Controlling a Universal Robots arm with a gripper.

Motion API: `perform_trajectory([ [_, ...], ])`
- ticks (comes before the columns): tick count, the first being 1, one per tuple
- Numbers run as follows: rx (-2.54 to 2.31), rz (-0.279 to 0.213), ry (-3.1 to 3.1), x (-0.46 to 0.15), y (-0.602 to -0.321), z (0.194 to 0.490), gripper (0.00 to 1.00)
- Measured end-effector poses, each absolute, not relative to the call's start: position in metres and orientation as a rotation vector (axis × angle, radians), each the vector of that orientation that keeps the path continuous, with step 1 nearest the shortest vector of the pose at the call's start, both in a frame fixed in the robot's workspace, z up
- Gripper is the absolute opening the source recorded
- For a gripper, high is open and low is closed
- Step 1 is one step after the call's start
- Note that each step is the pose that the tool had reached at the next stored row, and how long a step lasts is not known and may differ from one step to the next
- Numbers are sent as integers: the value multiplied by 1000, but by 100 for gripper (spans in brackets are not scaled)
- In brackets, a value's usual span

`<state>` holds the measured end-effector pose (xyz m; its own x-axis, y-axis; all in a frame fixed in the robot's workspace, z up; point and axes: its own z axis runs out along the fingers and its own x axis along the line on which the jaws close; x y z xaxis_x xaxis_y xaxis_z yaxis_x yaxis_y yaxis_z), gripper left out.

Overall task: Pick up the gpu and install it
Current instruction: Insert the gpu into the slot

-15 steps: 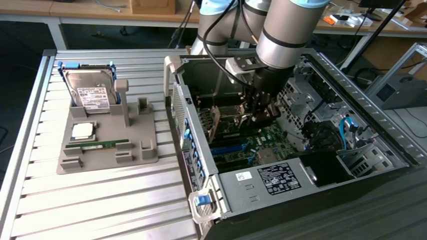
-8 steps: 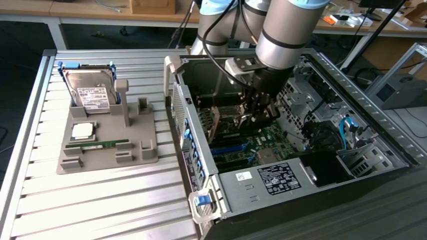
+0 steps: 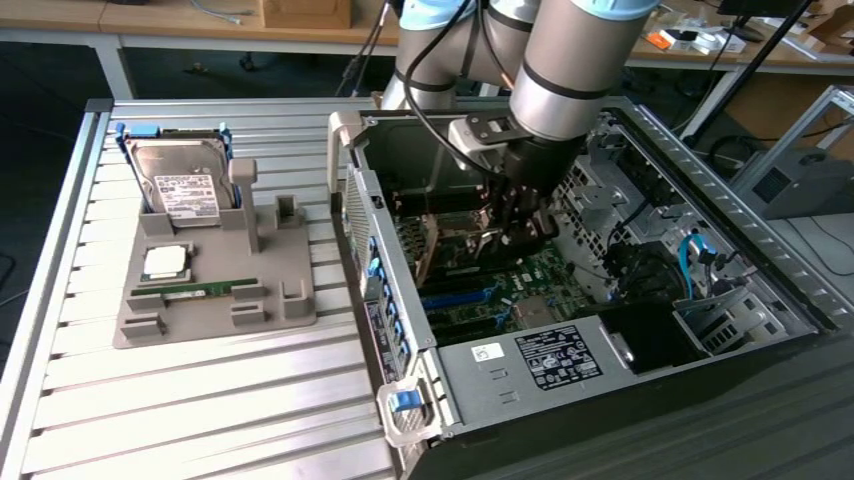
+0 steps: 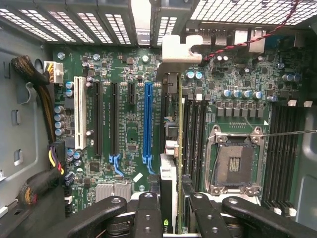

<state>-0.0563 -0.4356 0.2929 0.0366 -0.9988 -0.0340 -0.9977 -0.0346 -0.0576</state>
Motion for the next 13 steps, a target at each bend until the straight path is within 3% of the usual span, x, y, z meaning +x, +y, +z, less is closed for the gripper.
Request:
perform_trajectory([
  [13,-2214,-24,2136,-58,-437,290,27],
])
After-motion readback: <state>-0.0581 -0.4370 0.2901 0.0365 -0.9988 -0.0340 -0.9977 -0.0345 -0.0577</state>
